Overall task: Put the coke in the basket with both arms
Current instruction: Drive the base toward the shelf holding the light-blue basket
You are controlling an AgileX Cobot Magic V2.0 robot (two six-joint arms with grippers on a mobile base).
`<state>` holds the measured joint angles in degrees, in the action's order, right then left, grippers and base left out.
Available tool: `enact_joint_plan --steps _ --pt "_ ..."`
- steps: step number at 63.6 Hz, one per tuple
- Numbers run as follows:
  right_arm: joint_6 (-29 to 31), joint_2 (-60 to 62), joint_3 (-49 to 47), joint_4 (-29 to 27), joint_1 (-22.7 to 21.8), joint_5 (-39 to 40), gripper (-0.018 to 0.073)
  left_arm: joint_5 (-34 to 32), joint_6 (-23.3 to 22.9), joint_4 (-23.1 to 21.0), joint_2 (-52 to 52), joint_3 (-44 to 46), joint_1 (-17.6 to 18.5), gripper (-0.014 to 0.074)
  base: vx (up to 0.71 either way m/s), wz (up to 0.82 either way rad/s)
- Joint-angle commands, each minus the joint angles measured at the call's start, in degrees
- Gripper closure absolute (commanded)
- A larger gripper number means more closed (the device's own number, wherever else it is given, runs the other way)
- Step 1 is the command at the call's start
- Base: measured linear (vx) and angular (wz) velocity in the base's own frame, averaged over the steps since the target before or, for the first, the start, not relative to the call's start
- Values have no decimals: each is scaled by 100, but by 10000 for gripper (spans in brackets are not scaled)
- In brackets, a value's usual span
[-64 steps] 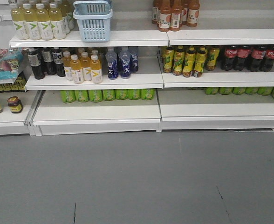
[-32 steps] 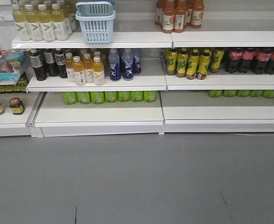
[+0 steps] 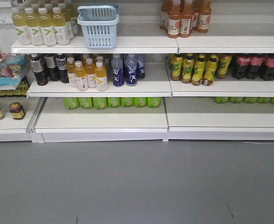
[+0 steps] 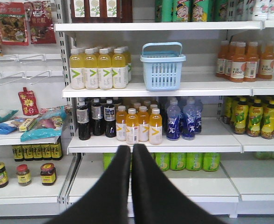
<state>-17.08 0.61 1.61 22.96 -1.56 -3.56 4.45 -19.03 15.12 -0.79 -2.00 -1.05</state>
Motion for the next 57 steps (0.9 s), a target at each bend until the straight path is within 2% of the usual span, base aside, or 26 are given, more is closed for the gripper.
enact_joint_plan --steps 1,57 --pt "33 73 38 62 -10 356 564 -376 -49 -45 -73 192 17 602 13 15" --pt "33 73 38 62 -10 356 564 -376 -49 -45 -73 192 17 602 18 4"
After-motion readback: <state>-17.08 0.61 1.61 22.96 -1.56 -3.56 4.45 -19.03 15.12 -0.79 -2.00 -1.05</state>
